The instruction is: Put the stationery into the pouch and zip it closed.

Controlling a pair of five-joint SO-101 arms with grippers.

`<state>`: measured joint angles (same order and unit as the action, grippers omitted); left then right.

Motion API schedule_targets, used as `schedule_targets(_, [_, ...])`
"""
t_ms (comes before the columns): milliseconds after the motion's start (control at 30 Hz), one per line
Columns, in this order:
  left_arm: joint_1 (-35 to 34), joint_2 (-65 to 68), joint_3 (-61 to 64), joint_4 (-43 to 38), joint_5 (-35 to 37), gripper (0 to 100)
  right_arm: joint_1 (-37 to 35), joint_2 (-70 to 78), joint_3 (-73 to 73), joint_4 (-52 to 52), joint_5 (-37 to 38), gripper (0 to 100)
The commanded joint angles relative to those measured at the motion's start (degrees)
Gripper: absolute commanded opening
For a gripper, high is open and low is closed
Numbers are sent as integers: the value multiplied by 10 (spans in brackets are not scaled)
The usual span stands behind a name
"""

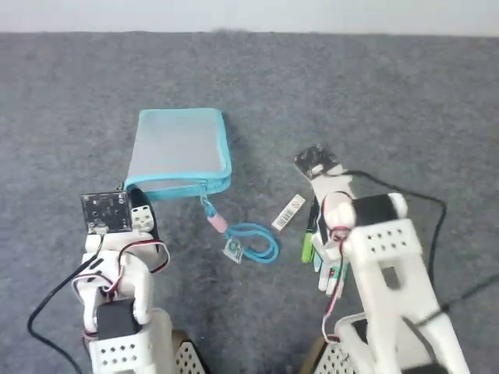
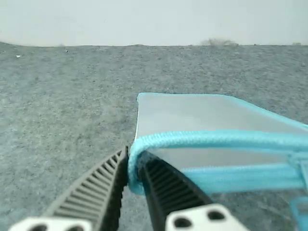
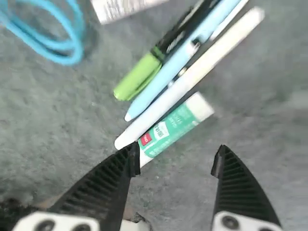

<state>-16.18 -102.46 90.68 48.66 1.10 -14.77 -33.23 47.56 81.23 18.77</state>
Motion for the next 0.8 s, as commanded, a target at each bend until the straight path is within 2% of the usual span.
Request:
schedule_targets(0, [-4,-9,-10,-20,11,12,18,55,15,-43,-4,231])
schedule_targets(300, [-4,-9,-10,-20,10,12,65,187,16,-125,-7,229])
schedule_targets(367, [-4,-9,-10,-22,10,12,77,210,16,-156,-7,188])
schedule_targets(533, [-4,-9,-9,-22,10,12,88,235,14,-202,-6,2])
schedule_targets(767, [-4,-9,-7,-22,10,12,125,241,-85,-200,-5,6])
